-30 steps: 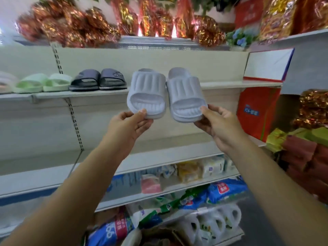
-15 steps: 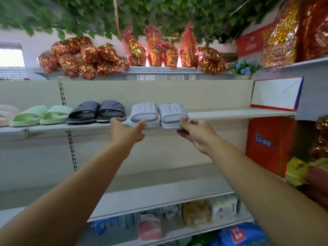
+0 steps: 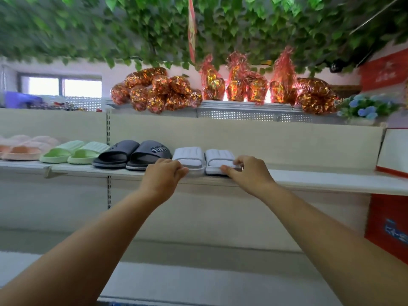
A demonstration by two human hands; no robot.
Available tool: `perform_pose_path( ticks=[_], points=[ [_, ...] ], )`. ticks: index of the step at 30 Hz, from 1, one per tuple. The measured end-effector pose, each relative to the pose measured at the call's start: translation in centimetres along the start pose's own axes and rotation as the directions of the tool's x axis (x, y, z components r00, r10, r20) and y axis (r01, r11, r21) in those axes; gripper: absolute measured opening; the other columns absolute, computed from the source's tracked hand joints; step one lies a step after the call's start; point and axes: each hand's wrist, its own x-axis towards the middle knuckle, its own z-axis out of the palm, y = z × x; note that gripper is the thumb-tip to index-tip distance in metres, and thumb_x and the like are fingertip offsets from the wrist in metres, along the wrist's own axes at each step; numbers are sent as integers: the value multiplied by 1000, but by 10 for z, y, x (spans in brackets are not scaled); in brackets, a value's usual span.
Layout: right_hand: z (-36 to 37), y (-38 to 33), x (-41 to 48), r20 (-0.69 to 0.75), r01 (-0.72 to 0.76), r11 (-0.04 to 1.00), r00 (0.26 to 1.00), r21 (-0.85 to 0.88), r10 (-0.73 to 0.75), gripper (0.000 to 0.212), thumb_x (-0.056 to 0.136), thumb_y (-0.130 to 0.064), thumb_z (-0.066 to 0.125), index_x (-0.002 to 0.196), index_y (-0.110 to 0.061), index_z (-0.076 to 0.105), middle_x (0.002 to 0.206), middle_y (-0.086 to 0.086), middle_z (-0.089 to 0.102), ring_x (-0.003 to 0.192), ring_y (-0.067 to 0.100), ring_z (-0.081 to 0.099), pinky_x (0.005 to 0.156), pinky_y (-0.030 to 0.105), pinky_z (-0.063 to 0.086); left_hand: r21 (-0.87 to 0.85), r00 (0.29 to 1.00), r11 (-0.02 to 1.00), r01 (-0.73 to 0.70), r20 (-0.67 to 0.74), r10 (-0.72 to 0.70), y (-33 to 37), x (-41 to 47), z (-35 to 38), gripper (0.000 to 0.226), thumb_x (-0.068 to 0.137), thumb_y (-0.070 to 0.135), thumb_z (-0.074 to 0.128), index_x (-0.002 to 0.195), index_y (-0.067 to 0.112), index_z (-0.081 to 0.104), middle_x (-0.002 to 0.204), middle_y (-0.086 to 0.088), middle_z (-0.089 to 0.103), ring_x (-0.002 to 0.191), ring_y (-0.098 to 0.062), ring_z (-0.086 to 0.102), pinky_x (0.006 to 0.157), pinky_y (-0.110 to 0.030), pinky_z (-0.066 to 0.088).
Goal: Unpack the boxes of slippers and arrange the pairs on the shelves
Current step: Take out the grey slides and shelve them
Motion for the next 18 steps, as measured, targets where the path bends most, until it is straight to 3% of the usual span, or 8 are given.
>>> perform_pose_path(
  ticks=[5,13,18],
  points=[
    [9,10,17,65,72,996,995,-42,-70,47,89,-54,66,95,-8,72,98,8,69,95,24,64,86,39,54,78,994,997,23,109,-31,-5,18,4,37,104,44,44,101,16,67,102,-8,68,100,-31,60,76,-38,42],
    [19,17,33,63,91,995,994,-29,-89,47,89,-54,66,91,-8,74,93,5,69,89,22,64,82,36,54,60,981,997,46,186,-56,-5,30,9,24,107,36,42,89,22,50,99,-6,63,86,-24,53,73,-37,38],
    [26,18,45,112,71,995,992,-75,-62,52,90,-58,62,89,-7,73,97,7,67,88,22,64,83,40,56,-29,977,994,108,187,-100,-10,34,12,28,106,35,46,95,15,63,94,-5,66,86,-25,59,75,-38,46]
  ],
)
